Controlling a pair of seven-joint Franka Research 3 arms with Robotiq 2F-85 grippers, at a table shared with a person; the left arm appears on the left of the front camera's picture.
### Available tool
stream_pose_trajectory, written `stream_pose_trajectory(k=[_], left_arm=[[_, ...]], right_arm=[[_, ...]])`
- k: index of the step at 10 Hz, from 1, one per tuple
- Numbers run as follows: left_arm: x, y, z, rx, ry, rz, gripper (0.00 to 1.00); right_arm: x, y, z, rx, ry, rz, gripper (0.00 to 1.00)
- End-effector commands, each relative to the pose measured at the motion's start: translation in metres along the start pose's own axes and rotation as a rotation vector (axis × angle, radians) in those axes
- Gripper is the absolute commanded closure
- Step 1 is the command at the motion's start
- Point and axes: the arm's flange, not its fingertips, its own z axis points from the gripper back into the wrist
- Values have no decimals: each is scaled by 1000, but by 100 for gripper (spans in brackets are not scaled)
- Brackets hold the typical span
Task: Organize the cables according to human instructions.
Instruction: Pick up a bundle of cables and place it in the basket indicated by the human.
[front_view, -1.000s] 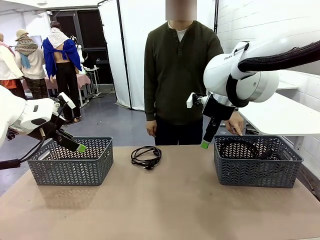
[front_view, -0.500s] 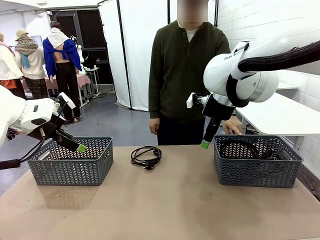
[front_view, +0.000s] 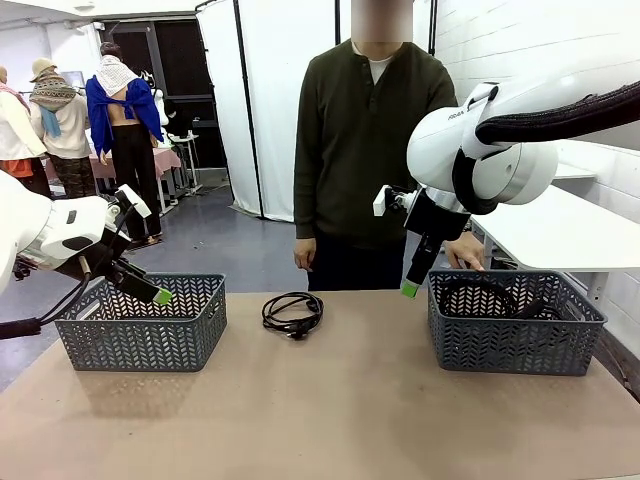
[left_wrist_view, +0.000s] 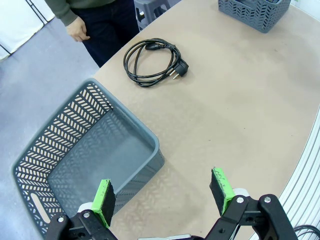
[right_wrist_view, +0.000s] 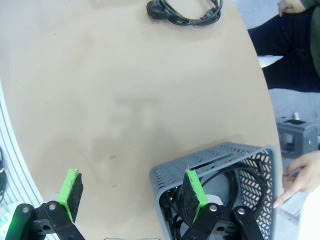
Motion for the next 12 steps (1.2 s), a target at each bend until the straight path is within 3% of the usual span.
stream_pose_trajectory(k=[1,5,7,9,12], left_arm=[[0,1,-1,0,-4,18,0],[0,1,-1,0,-4,18,0],[0,1,-1,0,-4,18,0],[0,1,-1,0,-4,18,0],[0,1,-1,0,-4,18,0]], right_arm=[[0,0,0,0,0,0,0],[54,-5,-13,34,32,-205,0],[89,-9,-28,68,104,-337,0],[120,-16,-52,23,115,-488,0],[157,-31,-85,-13,108,-592,0]])
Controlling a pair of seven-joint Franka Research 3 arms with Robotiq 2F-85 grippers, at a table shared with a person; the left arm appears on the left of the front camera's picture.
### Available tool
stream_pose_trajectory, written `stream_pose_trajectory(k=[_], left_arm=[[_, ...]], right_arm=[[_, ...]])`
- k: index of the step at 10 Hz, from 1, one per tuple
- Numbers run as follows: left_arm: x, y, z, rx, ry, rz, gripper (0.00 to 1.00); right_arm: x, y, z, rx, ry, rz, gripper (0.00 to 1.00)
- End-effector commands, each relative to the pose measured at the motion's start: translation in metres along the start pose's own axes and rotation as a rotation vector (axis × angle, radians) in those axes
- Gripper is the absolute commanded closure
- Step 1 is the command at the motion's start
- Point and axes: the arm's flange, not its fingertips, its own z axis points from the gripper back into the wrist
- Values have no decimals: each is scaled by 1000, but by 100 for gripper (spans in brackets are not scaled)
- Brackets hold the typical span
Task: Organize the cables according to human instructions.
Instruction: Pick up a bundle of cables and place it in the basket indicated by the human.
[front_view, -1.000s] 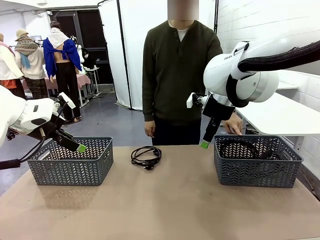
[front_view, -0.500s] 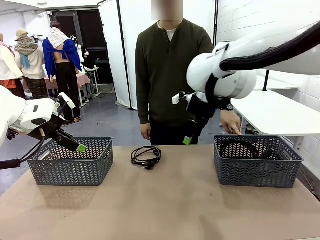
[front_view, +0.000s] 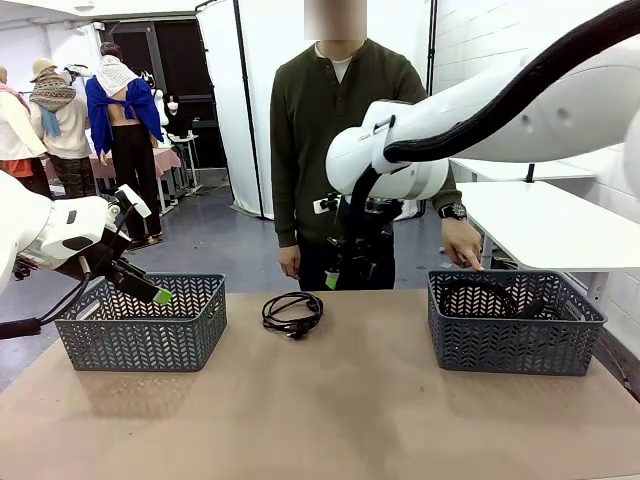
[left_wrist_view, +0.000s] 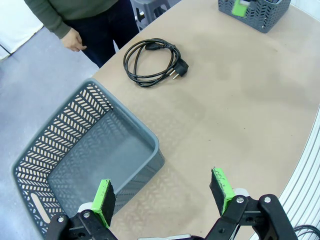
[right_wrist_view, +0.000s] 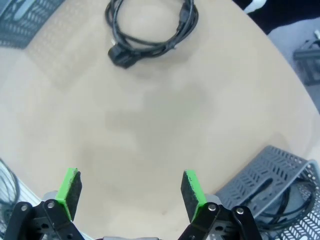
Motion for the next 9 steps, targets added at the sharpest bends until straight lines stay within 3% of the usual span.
stream_pose_trajectory(k=[1,4,9], left_arm=[[-1,1,-1,0,-4,18,0],[-1,1,-1,0,-4,18,0],[-1,1,-1,0,-4,18,0]], right_arm=[[33,2,-14,-58,-9,-64,0],[56,2,-42,-78,35,-101,0],[48,1,-47,-49,21,-84,0]])
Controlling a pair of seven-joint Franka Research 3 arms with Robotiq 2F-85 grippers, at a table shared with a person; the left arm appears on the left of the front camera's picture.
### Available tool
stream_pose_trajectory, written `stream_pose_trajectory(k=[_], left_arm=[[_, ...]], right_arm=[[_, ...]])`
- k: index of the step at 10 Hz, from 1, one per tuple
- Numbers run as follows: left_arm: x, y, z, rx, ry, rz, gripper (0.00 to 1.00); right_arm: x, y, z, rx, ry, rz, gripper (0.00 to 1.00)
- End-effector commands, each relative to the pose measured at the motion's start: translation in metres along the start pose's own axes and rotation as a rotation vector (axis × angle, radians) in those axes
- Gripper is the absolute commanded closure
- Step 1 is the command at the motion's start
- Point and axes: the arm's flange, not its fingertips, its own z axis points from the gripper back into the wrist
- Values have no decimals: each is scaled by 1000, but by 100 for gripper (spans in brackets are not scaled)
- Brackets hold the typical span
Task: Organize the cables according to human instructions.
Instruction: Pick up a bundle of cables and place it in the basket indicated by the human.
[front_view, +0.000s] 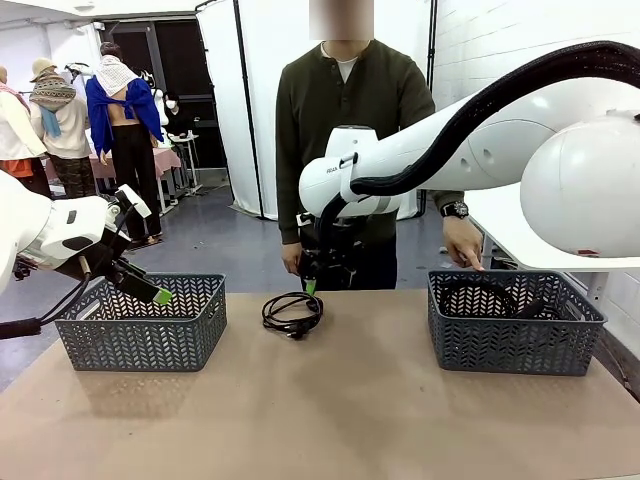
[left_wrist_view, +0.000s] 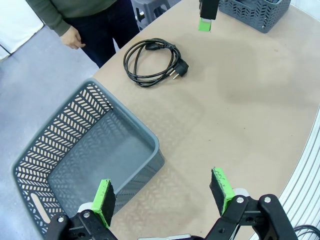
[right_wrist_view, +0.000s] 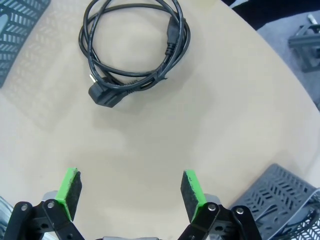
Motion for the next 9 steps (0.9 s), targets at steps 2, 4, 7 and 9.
stream_pose_trajectory(k=[2,4,7,9], left_arm=[[-1,1,-1,0,-4,18,0],[-1,1,-1,0,-4,18,0],[-1,1,-1,0,-4,18,0],[-1,1,-1,0,-4,18,0]], right_arm=[[-2,-1,2,0,-7,-2,0],[-2,-1,2,0,-7,-2,0],[19,1,2,-57,11,-213,0],[31,2,-4,-126,52,-360,0]])
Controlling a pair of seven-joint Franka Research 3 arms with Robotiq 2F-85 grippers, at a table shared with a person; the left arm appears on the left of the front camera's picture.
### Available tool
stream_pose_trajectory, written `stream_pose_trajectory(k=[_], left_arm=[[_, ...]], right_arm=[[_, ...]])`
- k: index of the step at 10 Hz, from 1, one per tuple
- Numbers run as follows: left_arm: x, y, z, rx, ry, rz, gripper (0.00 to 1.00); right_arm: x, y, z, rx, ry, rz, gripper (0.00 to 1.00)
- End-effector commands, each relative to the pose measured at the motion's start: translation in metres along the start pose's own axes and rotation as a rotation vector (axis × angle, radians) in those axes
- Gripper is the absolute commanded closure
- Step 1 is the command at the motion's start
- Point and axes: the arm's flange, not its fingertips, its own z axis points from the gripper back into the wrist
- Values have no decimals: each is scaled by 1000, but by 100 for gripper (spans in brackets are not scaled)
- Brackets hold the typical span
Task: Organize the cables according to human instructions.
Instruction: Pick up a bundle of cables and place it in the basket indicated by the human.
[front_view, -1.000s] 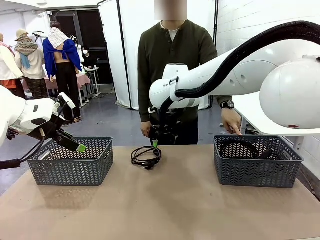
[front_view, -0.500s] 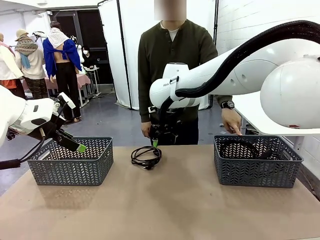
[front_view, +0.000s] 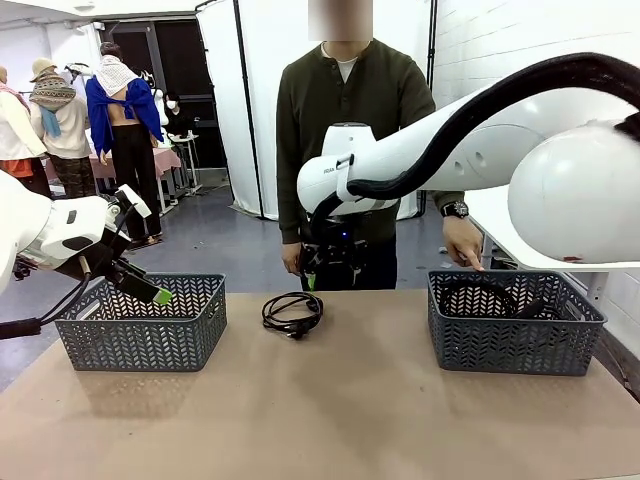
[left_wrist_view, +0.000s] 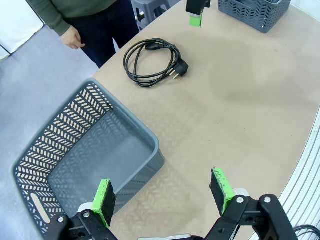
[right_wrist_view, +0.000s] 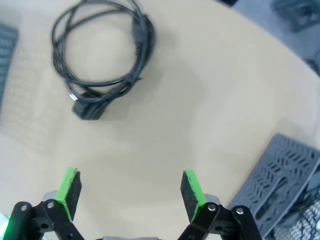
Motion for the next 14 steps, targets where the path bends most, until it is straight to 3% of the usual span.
stream_pose_trajectory(k=[1,3,14], left_arm=[[-1,1,-1,0,-4,18,0],[-1,1,-1,0,-4,18,0],[-1,1,-1,0,-4,18,0]], right_arm=[[20,15,-10,-84,55,-136,0],[29,19,-27,-86,61,-221,0],[49,15,-86,-83,26,-422,0]])
